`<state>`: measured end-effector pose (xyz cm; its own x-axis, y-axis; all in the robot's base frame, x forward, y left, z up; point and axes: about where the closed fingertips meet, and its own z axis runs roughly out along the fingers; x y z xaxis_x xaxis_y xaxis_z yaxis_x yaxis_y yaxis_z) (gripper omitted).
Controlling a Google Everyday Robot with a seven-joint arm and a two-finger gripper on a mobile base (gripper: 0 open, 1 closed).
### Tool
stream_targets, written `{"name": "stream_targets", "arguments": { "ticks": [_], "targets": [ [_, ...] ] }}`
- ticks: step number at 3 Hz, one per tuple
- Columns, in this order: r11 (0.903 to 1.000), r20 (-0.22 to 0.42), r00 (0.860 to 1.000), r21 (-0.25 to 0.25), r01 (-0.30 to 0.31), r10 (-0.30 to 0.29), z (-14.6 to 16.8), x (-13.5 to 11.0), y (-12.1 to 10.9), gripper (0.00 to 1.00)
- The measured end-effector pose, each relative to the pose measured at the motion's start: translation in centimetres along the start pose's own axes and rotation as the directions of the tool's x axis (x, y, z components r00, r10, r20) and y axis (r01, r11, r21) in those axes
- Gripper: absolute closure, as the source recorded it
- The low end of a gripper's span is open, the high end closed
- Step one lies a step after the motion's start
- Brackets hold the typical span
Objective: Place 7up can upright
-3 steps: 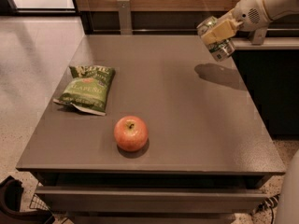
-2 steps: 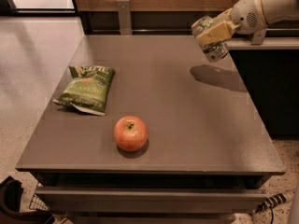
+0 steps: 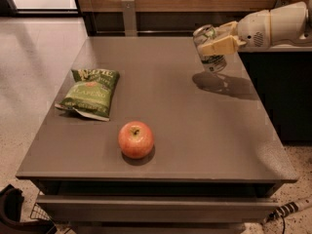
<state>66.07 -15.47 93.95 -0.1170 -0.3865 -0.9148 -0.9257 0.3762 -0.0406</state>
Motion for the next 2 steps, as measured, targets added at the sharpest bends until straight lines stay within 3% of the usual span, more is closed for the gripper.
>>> {"name": "stream_targets", "arguments": {
  "ticks": [2],
  "targets": [
    [0.9914, 0.141, 0.984, -0.089, -0.096, 0.108, 3.6, 0.9, -1.2, 1.00]
  ]
}}
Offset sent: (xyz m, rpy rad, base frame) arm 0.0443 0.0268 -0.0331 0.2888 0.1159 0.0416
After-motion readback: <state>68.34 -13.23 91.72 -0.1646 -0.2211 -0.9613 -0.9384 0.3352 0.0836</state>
